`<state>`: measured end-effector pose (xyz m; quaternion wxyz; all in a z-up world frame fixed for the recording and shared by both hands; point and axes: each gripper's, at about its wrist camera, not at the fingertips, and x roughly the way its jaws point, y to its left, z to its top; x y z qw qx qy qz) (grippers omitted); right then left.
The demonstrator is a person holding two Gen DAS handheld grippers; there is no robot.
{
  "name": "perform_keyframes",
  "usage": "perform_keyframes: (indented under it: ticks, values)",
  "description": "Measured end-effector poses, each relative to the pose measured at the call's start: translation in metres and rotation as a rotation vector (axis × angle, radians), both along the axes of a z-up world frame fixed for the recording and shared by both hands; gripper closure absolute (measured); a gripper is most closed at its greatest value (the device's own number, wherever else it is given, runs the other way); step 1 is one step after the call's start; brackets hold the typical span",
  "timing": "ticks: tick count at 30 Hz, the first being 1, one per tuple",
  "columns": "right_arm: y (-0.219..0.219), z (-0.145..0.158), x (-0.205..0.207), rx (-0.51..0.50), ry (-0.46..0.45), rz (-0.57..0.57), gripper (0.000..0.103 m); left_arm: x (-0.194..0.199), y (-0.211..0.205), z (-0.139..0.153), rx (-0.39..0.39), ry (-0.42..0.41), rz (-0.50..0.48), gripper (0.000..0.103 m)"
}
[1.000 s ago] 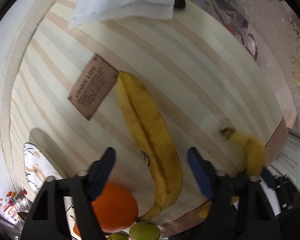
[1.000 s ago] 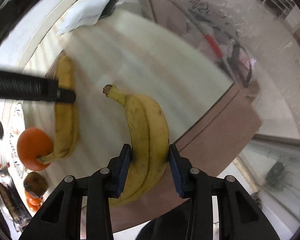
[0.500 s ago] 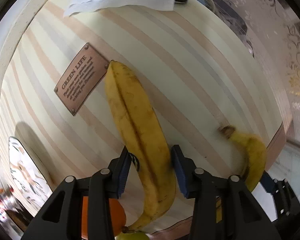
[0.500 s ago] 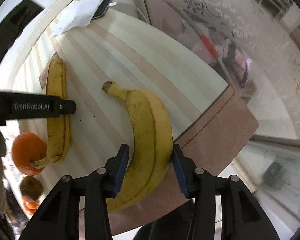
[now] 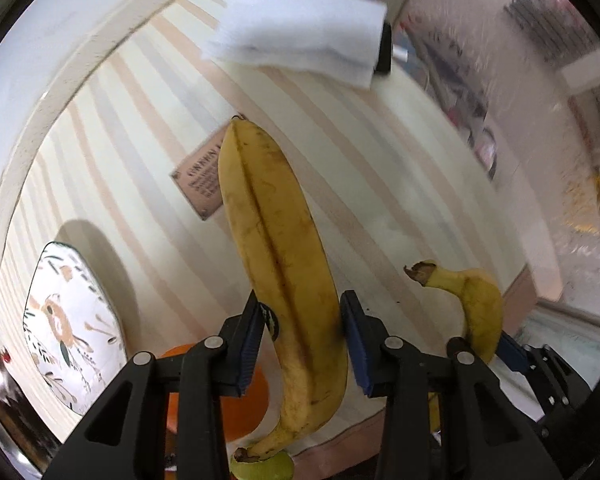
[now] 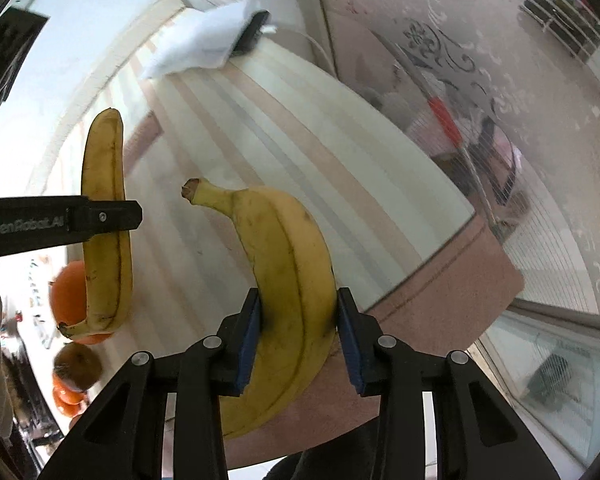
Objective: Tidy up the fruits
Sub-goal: 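Carry both bananas onto the white plate and open both tools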
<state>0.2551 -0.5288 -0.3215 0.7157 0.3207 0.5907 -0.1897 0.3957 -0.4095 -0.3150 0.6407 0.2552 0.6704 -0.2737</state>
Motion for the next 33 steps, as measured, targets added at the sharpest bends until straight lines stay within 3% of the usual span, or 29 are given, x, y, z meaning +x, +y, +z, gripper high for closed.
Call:
perform_keyframes:
  ticks: [10,17,24,33]
  values:
    - [-0.01,0.065,0.048,0.046,-0.126,0.115,0.064,0.034,0.071,0.078,-0.142,-0.017,0.161,0.068]
    - [0.044,0.091,0.104,0.084,-0.177,0.258,0.064,0.065,0.156,0.109,-0.183,-0.048,0.368,0.068]
    - [0.118,0.084,0.165,0.115,-0.167,0.37,0.064,0.102,0.26,0.086,-0.167,-0.018,0.577,0.068]
    - [0.199,0.056,0.232,0.05,-0.075,0.462,0.064,0.139,0.33,0.033,-0.154,0.082,0.698,0.068]
